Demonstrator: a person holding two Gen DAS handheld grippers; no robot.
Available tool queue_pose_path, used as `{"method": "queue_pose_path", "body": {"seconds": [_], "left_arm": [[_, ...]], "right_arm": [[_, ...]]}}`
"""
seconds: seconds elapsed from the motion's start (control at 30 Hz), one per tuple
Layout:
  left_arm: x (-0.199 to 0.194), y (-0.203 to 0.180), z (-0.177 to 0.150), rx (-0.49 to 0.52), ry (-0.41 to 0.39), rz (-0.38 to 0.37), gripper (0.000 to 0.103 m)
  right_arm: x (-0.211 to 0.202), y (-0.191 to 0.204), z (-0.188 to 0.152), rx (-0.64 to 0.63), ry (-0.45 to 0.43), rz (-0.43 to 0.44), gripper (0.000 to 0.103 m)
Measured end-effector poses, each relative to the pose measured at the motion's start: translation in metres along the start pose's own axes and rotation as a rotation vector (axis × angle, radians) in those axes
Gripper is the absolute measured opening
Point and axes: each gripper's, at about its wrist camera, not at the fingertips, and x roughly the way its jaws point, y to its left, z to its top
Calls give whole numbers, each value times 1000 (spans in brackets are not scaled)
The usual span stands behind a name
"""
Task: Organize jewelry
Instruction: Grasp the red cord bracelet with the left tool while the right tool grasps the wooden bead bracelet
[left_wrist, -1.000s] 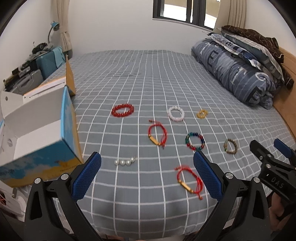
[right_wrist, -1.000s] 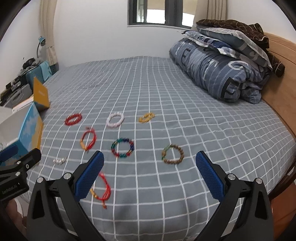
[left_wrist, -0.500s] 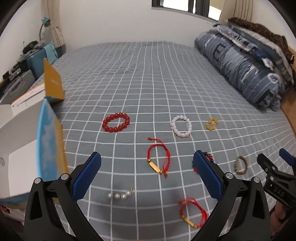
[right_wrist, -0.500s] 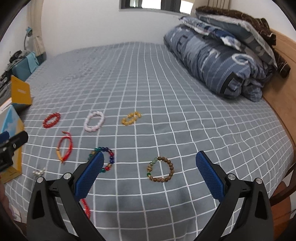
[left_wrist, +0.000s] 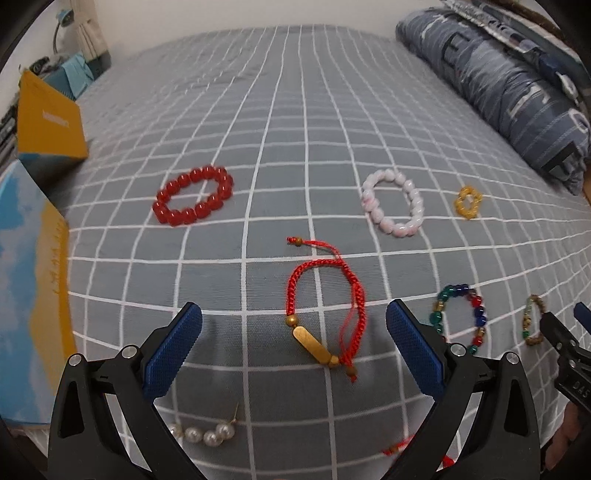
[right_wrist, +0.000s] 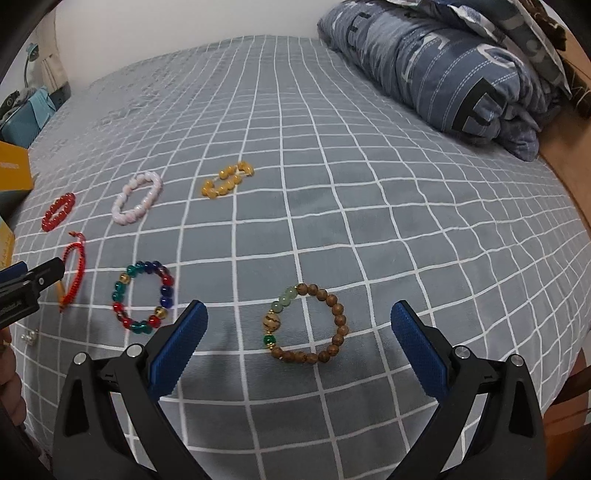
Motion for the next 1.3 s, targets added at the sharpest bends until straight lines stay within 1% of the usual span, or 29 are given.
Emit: {"method": "queue_pose_path", "body": {"seconds": [0.07, 0.23, 0.37, 0.47, 0.63, 0.7, 0.8, 0.87, 0.9, 0.93, 0.97, 1.0, 1.03, 1.07, 1.1, 1.13, 1.17, 1.2, 1.23, 1.3], "left_arm": [[5, -1, 2, -6, 8, -16, 97], [14, -3, 5, -3, 18, -15, 97], [26, -2, 8, -20, 55, -24, 97], [31, -3, 8, -15, 69, -15, 97], [37, -5, 10, -4, 75, -8, 97], [38, -4, 10, -2, 76, -7, 96], [38, -3, 10, 0, 74, 5, 92], [39, -1, 11, 3, 70, 9, 84], [38, -1, 11, 4, 69, 10, 82], [38, -1, 12, 5, 67, 11, 77], [37, -1, 12, 6, 66, 12, 71], [36, -1, 12, 9, 64, 15, 68], [34, -2, 10, 14, 61, 18, 60], [33, -2, 10, 22, 56, 36, 53], [31, -3, 8, 27, 54, 47, 49], [30, -3, 7, 27, 52, 51, 39], [28, -4, 6, 25, 54, 40, 24], [26, -4, 5, 25, 60, 23, 17], [25, -4, 5, 25, 61, 16, 11], [20, -2, 4, 21, 55, 2, 11]], "right_arm": [[5, -3, -1, 7, 15, 6, 96], [16, -8, 0, 17, 47, 6, 96], [27, -9, 2, 24, 72, 11, 96], [34, -8, 1, 23, 88, 9, 96], [49, -9, 2, 39, 137, 29, 88], [52, -9, 1, 38, 140, 32, 87], [51, -6, 1, 28, 143, 40, 81], [50, -5, 1, 22, 144, 45, 77], [50, -4, 2, 20, 145, 47, 75], [49, -5, 1, 20, 145, 48, 70], [49, -4, 1, 21, 144, 49, 68], [48, -3, 1, 24, 144, 54, 63], [48, -3, 1, 27, 143, 54, 58], [48, -4, 1, 29, 142, 53, 55], [48, -5, 1, 29, 141, 52, 49], [47, -6, 1, 27, 139, 48, 42], [47, -7, 2, 27, 138, 42, 38], [47, -7, 1, 30, 135, 38, 31], [46, -9, 1, 32, 134, 34, 20], [43, -11, 2, 39, 125, 22, 10]]}}
